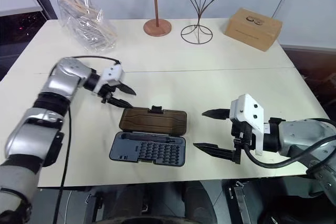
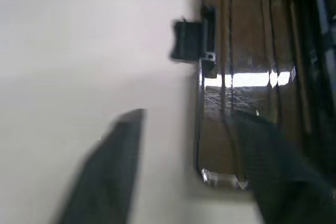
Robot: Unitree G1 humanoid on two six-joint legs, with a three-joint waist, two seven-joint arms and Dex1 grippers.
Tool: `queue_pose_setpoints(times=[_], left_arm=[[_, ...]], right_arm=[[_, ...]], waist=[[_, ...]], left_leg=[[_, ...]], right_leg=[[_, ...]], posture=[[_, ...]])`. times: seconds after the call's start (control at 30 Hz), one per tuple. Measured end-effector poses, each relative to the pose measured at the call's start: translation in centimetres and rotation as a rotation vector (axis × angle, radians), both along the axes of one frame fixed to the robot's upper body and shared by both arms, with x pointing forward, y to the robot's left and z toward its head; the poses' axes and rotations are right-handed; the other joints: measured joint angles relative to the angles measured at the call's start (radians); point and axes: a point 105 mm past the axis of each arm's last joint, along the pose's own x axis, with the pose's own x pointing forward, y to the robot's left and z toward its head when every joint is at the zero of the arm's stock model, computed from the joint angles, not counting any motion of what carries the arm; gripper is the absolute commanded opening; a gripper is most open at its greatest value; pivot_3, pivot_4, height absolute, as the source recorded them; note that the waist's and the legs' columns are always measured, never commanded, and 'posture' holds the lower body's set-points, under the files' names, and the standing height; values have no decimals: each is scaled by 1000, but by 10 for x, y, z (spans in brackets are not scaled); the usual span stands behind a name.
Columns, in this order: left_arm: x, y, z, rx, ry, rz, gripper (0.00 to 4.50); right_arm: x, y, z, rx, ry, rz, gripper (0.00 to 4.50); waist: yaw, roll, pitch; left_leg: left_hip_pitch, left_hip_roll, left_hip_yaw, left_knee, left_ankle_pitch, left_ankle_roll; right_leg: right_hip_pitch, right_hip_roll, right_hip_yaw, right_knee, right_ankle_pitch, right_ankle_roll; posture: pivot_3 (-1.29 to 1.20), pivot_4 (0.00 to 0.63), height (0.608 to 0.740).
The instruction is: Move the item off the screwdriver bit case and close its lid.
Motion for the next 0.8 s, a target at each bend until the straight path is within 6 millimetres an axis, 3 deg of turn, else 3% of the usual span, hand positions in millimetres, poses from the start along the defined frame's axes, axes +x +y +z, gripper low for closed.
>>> queue_pose_setpoints(times=[0.1, 0.2, 0.23, 0.33, 0.4, 0.5, 0.63, 0.8], left_arm=[[-27, 9, 32, -163, 68, 50, 3570], [-71, 9, 61, -252, 134, 8, 3570], [-94, 10, 54, -213, 175, -22, 3570], [-128, 7, 18, -167, 305, -59, 2773], [-145, 6, -10, -147, 379, -62, 1704], [-145, 5, -26, -117, 326, -45, 68], [-132, 0, -43, -110, 251, -5, 21], [-132, -2, -58, -79, 235, -6, 21]], right_arm=[[5, -1, -1, -1, 9, 15, 4500], [14, -1, -3, -6, 7, 25, 4500], [19, 0, -4, -10, 1, 27, 4500], [32, 5, -8, -10, -9, 29, 4500], [42, 11, -10, -14, -16, 32, 4500], [59, 19, -15, -24, -20, 22, 4500], [77, 28, -29, -61, -8, 9, 4500], [98, 33, -46, -105, 6, -38, 4500]], waist=[[-4, 0, 1], [-6, 2, 1], [-9, 3, 0], [-4, 6, -1], [1, 5, 0], [7, 4, 0], [4, 4, 0], [-2, 4, 1]], left_leg=[[0, 1, 0, 0, 0, 0], [1, 1, 0, 0, 0, 0], [3, 1, 0, -1, 0, 0], [3, 1, 2, -1, 0, 0], [3, 1, 2, 0, 0, -1], [2, 0, 1, 0, 1, -2], [1, 0, 2, 0, 1, -2], [1, 0, 3, 0, 1, -2]], right_leg=[[0, 0, 0, 0, 0, 0], [0, -1, 0, 1, 0, 0], [0, -1, 2, 1, -1, -1], [1, 0, 1, 2, -3, -5], [0, 0, 0, 3, -4, -8], [0, -1, 0, 2, -4, -8], [0, 0, 0, 2, -4, -8], [-1, 0, 1, 2, -4, -8]], posture=[[0, 150, 737], [0, 150, 737], [0, 150, 737], [0, 150, 737], [0, 150, 737], [0, 150, 737], [0, 150, 737], [0, 150, 737]])
